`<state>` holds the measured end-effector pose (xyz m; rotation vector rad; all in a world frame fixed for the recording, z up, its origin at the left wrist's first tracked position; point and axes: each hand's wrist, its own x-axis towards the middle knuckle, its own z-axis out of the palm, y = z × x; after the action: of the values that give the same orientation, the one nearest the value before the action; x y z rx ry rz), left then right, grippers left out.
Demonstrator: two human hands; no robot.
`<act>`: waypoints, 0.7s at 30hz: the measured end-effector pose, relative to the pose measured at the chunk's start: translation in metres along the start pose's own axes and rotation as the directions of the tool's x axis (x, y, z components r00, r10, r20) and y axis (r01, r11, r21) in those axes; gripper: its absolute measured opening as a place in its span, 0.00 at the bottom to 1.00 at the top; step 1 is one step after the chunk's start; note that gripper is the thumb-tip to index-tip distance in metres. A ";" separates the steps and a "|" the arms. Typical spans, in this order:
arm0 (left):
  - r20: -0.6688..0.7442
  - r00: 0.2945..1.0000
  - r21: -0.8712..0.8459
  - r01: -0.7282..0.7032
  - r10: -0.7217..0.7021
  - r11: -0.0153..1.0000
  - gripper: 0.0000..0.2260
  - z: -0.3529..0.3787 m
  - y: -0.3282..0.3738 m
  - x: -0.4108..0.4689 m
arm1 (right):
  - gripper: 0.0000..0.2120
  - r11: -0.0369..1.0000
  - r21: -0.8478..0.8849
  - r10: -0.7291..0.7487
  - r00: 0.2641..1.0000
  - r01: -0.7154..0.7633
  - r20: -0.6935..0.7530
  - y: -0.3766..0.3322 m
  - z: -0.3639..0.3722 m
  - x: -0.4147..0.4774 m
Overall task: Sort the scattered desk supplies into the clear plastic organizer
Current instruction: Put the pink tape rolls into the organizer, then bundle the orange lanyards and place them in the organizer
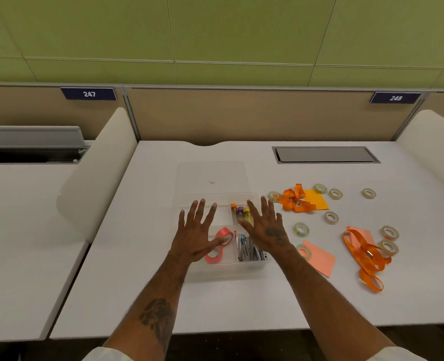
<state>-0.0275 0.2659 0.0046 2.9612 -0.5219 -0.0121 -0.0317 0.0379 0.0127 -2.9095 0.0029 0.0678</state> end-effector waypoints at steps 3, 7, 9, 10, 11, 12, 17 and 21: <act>-0.006 1.000 -0.015 -0.018 0.018 1.000 0.41 0.000 0.005 0.004 | 0.34 0.999 -0.028 0.029 1.000 -0.029 -0.013 0.007 -0.001 -0.004; 0.001 0.999 -0.003 -0.041 0.041 0.999 0.43 0.000 0.014 0.011 | 0.40 0.997 -0.040 0.057 0.998 -0.058 -0.035 0.019 -0.003 -0.010; 0.003 0.998 0.006 -0.057 0.057 0.998 0.44 0.001 0.022 0.015 | 0.45 0.997 -0.038 0.069 0.996 -0.071 -0.046 0.028 -0.003 -0.013; 0.001 0.998 0.002 -0.064 0.064 0.998 0.44 0.002 0.026 0.017 | 0.46 0.996 -0.038 0.079 0.996 -0.081 -0.052 0.033 -0.003 -0.014; -0.001 0.997 -0.005 -0.072 0.072 0.997 0.44 0.003 0.030 0.019 | 0.46 0.995 -0.039 0.089 0.994 -0.091 -0.058 0.038 -0.004 -0.015; 0.000 0.997 -0.010 -0.080 0.080 0.997 0.43 0.004 0.034 0.022 | 0.46 0.994 -0.037 0.100 0.993 -0.103 -0.061 0.042 -0.005 -0.016; 0.012 0.993 0.013 -0.117 0.117 0.993 0.41 0.011 0.056 0.036 | 0.49 0.988 -0.014 0.152 0.986 -0.153 -0.076 0.067 -0.010 -0.020; 0.012 0.989 -0.004 -0.149 0.149 0.989 0.41 0.016 0.078 0.048 | 0.45 0.984 -0.029 0.175 0.982 -0.177 -0.073 0.089 -0.018 -0.024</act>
<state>-0.0096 0.1750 -0.0006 2.9119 -0.7426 -0.0154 -0.0558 -0.0526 0.0111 -2.9378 0.2735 -0.0043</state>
